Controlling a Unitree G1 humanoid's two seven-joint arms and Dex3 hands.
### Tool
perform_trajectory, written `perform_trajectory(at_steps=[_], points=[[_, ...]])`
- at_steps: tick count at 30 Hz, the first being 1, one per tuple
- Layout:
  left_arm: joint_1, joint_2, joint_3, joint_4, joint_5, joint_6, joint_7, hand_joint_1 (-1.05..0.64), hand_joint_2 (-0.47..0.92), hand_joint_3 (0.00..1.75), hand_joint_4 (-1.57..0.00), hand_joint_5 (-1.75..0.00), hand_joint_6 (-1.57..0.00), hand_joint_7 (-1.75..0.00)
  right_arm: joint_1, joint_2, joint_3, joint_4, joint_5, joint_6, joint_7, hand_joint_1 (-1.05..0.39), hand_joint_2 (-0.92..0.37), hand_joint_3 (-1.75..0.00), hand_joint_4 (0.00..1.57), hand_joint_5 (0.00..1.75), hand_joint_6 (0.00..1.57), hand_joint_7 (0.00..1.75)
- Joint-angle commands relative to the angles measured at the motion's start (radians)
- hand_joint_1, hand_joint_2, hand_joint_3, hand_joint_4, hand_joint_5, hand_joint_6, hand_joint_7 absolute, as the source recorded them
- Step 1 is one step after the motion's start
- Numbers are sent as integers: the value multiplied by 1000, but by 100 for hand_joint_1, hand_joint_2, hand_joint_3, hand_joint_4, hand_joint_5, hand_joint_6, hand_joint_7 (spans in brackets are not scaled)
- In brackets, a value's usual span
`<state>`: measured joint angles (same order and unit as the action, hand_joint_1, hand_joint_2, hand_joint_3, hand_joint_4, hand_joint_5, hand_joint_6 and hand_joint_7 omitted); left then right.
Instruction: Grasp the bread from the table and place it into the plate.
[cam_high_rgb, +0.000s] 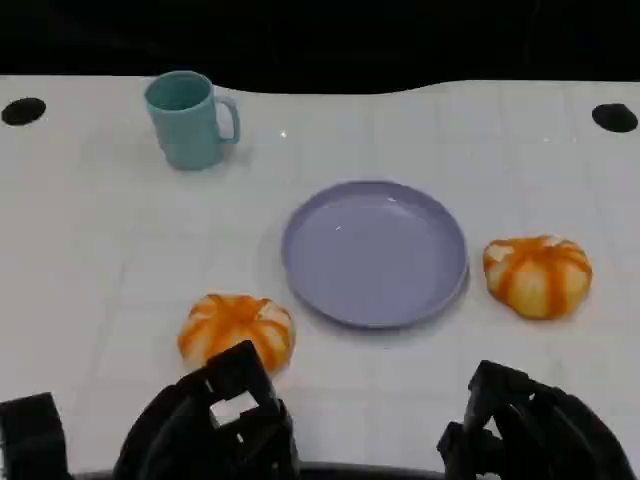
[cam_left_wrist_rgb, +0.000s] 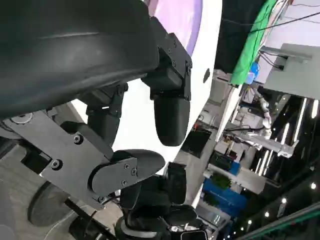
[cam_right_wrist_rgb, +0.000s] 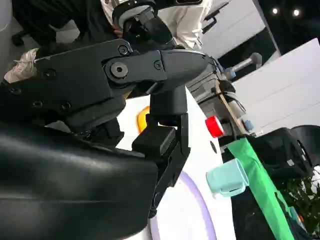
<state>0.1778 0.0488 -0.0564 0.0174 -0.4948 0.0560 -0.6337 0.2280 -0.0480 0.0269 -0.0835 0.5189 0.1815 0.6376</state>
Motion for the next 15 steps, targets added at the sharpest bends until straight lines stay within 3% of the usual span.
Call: perform_trajectory(at_steps=[1,15], points=[[0,10,7,2,9,-4,-7,-32,46,86,-72,-175,-50,-175,-1,-10,-6,0,-1,-3,-3,-71,-92,-23,84,162,74,135],[-4,9,9,6,6,-3,-10,-30,47,85,-71,-175,-50,-175,-1,-12,-4,0,-6,-4,-3,-72,-92,-24,85,163,75,136]])
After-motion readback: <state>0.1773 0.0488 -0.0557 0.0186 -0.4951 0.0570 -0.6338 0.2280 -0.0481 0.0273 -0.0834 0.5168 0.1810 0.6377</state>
